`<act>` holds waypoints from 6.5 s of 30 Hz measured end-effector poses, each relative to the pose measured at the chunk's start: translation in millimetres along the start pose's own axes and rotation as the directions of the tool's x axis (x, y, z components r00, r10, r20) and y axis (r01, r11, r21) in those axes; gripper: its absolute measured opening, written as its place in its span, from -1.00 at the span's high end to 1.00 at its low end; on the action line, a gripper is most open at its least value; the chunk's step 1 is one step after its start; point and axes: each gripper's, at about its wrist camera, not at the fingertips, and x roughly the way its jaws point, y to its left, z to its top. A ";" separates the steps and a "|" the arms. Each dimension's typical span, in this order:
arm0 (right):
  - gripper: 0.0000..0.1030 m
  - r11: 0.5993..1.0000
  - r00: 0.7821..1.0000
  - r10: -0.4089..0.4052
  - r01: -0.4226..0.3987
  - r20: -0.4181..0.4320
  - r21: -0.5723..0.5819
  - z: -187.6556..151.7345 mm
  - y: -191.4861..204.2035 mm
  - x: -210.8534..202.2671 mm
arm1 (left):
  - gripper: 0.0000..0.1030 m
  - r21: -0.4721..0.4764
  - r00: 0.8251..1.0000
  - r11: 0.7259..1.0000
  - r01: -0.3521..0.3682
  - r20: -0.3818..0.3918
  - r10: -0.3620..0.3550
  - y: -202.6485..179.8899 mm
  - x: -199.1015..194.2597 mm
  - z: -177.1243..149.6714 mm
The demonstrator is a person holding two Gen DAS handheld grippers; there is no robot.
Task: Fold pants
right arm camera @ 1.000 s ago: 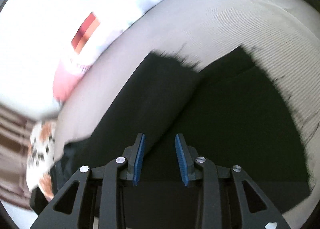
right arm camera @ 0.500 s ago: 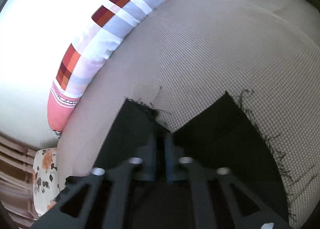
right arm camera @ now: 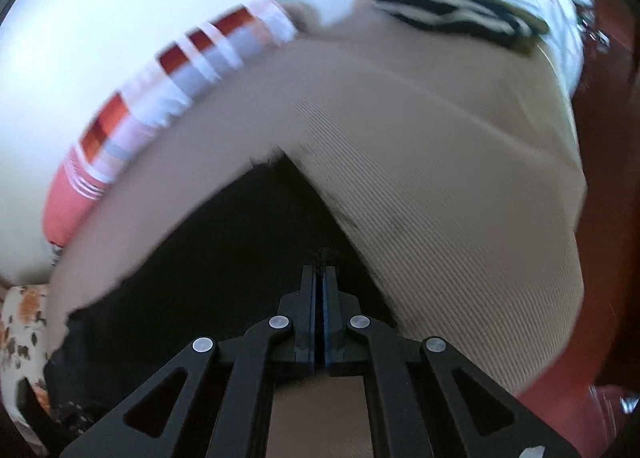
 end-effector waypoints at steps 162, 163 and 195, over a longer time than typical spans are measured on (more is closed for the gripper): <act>0.86 0.263 0.716 0.153 -0.693 -0.681 -0.671 -134.8 509.8 165.4 | -0.28 -0.677 0.914 0.724 -0.129 0.203 0.352 229.5 -103.0 -108.0; 0.86 0.263 0.739 0.149 -0.670 -0.657 -0.694 -140.1 510.2 170.1 | -0.29 -0.672 0.912 0.728 -0.138 0.200 0.357 228.1 -102.4 -107.6; 0.42 0.677 0.978 0.057 -0.184 -0.199 -0.712 -89.6 306.3 111.9 | -0.28 -0.372 0.969 0.913 -0.166 0.108 0.220 191.8 27.3 74.7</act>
